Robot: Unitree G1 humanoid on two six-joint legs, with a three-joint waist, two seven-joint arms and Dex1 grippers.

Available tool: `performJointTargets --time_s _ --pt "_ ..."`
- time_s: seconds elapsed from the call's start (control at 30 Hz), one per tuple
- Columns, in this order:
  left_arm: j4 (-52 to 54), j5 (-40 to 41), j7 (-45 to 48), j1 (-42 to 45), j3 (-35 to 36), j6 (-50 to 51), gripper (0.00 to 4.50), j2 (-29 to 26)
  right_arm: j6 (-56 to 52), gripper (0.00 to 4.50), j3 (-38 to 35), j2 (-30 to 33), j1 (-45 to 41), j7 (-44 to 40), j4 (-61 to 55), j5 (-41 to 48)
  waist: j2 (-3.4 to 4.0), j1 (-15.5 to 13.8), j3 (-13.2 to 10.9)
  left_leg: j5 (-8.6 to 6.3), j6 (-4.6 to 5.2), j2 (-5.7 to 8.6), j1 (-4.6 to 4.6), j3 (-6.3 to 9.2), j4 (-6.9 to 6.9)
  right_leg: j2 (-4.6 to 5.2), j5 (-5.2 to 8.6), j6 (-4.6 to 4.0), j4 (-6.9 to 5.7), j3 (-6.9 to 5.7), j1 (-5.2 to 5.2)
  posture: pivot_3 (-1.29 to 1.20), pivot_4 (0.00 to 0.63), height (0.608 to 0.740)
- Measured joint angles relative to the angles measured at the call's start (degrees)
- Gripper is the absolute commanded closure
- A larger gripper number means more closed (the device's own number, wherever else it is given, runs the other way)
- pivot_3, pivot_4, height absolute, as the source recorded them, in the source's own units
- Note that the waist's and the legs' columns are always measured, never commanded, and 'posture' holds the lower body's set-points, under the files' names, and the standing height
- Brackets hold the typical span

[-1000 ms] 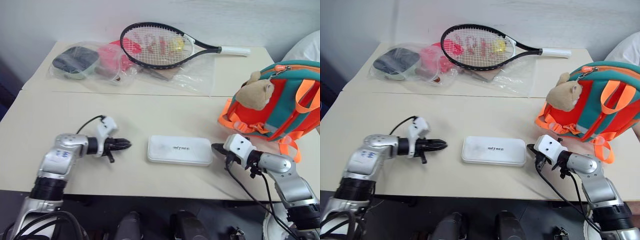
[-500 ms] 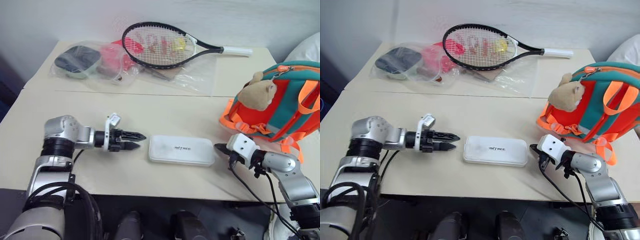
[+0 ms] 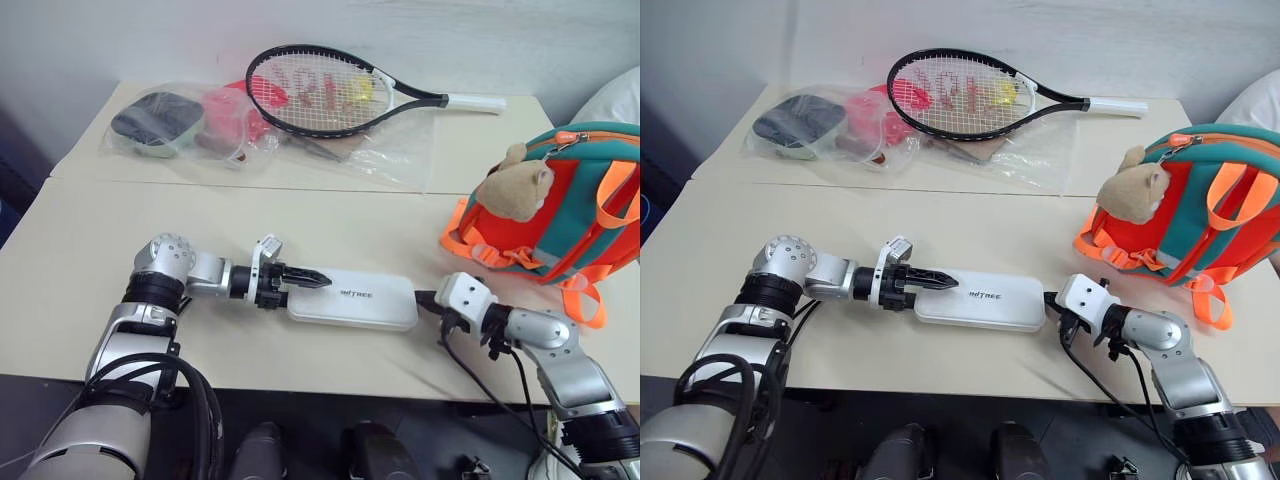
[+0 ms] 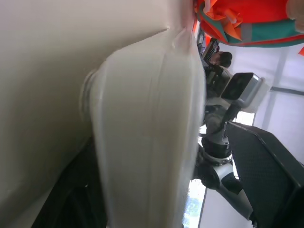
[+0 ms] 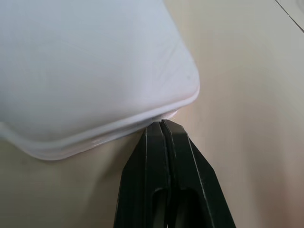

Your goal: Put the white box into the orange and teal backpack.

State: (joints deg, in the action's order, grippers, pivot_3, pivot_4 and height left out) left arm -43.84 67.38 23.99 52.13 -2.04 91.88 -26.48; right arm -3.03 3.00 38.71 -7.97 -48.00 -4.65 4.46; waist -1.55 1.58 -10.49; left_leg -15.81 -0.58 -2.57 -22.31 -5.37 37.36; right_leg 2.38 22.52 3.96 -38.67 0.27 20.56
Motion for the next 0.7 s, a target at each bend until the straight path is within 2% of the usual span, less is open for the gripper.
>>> performJointTargets --time_s 0.1,0.2,0.4,0.57,0.7 --pt "1.78 3.02 -2.12 -1.55 1.07 0.08 0.90 0.50 -0.01 4.50 0.33 -0.17 0.17 0.05 -0.25 0.00 0.00 -0.02 0.00 0.00 0.00 0.00 0.00 0.00 0.01 0.00 0.00 0.00 0.00 -0.01 0.00 0.00 0.150 0.740" --pt "4.29 5.36 -4.45 -3.15 3.28 0.17 1.46 0.83 0.03 4.50 0.29 -0.14 0.39 0.13 -0.25 0.00 0.00 0.00 0.00 0.00 0.00 0.00 0.00 0.00 0.01 0.00 0.00 0.00 0.00 -0.01 0.00 0.00 0.150 0.740" --pt "9.03 12.58 -7.80 -6.71 5.83 0.19 3.21 -1.80 0.19 4.50 -2.46 0.57 2.92 0.09 -0.34 1.49 0.00 0.00 0.00 0.00 0.00 0.00 -0.01 0.00 -0.07 0.00 0.00 0.00 0.05 -0.01 0.01 0.00 0.150 0.740" --pt "18.42 16.91 -8.65 -12.28 8.98 0.20 3.27 -6.76 -2.45 4.50 -13.59 0.54 12.86 -0.76 -3.79 11.07 0.00 -0.04 0.00 0.00 -0.02 0.00 -0.01 0.03 -0.18 -0.02 0.00 0.00 0.15 -0.02 -0.01 0.00 0.150 0.740" --pt "33.71 11.95 -1.62 -19.67 11.25 -6.43 3.27 -9.32 -5.18 3.66 -23.10 -0.59 21.92 0.01 -8.53 17.86 0.02 -0.04 -0.01 0.00 -0.02 0.02 0.04 0.01 -0.18 -0.02 0.00 0.00 0.31 -0.01 -0.17 0.00 0.150 0.740"
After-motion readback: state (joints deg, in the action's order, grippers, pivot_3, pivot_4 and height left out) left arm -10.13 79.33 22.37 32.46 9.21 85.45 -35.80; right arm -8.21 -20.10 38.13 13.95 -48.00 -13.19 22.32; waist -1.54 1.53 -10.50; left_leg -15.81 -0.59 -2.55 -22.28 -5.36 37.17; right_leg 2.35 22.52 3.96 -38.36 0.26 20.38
